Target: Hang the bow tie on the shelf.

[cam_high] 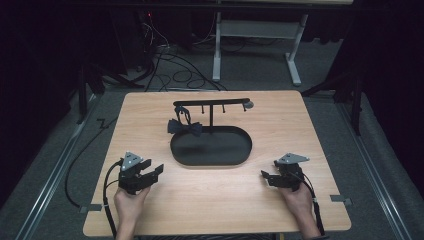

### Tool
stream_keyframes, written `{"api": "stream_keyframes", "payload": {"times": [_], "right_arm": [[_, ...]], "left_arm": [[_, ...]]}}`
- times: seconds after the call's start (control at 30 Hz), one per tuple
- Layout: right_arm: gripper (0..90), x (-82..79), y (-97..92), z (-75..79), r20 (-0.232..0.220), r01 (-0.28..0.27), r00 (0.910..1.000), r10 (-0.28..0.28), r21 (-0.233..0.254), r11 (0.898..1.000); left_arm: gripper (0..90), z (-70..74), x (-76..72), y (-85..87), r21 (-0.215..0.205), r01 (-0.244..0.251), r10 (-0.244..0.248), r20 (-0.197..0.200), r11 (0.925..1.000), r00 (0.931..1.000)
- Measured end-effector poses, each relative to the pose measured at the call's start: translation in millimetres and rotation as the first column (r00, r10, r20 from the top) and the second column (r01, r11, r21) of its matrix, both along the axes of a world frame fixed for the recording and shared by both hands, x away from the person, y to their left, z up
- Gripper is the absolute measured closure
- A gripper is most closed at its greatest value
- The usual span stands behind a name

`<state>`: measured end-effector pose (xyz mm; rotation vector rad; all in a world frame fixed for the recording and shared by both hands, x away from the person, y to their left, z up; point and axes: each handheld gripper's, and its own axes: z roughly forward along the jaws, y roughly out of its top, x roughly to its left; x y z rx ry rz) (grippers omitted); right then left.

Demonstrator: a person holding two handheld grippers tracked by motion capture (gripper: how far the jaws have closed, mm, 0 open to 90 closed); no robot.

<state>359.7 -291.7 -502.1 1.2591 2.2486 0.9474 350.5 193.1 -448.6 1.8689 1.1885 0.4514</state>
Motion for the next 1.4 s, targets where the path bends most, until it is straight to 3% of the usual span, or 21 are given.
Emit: {"api": "stream_keyframes", "payload": {"times": [0.4, 0.8, 0.87, 0.9, 0.93, 1.0, 1.07, 1.4], "right_arm": [[32.7, 0.0, -0.1, -0.1, 0.002, -0.002, 1.0000, 0.002, -0.002, 1.000], [32.6, 0.0, -0.1, -0.1, 0.002, -0.002, 1.0000, 0.002, -0.002, 1.000], [32.6, 0.0, -0.1, -0.1, 0.002, -0.002, 1.0000, 0.002, -0.002, 1.000], [32.7, 0.0, -0.1, -0.1, 0.002, -0.002, 1.0000, 0.002, -0.002, 1.000], [32.6, 0.0, -0.1, -0.1, 0.002, -0.002, 1.0000, 0.002, -0.002, 1.000], [32.6, 0.0, -0.1, -0.1, 0.002, -0.002, 1.0000, 0.002, -0.002, 1.000], [32.6, 0.0, 0.0, -0.1, 0.002, -0.001, 1.0000, 0.001, -0.001, 1.000], [32.6, 0.0, 0.0, -0.1, 0.002, -0.001, 1.0000, 0.001, -0.002, 1.000]], "left_arm": [[46.0, -19.7, 0.1, -9.5, -0.009, 0.012, -0.013, -0.040, 0.9999, 0.9991], [44.5, -44.2, -0.7, -21.8, 0.024, 0.019, -0.017, -0.084, 0.9995, 0.9963], [44.4, -47.7, -0.6, -24.4, 0.043, 0.016, -0.012, -0.085, 0.9990, 0.9963], [44.4, -50.6, -1.4, -27.6, 0.077, 0.008, -0.002, -0.076, 0.9970, 0.9971], [44.4, -50.6, -1.4, -27.6, 0.077, 0.008, -0.002, -0.076, 0.9970, 0.9971], [44.3, -55.5, -2.0, -32.5, 0.120, 0.009, 0.000, -0.069, 0.9928, 0.9976], [43.4, -57.6, -4.5, -37.4, 0.157, -0.003, 0.009, -0.035, 0.9876, 0.9994], [37.6, -58.5, -4.1, -38.9, 0.154, 0.006, 0.000, -0.035, 0.9881, 0.9994]]}}
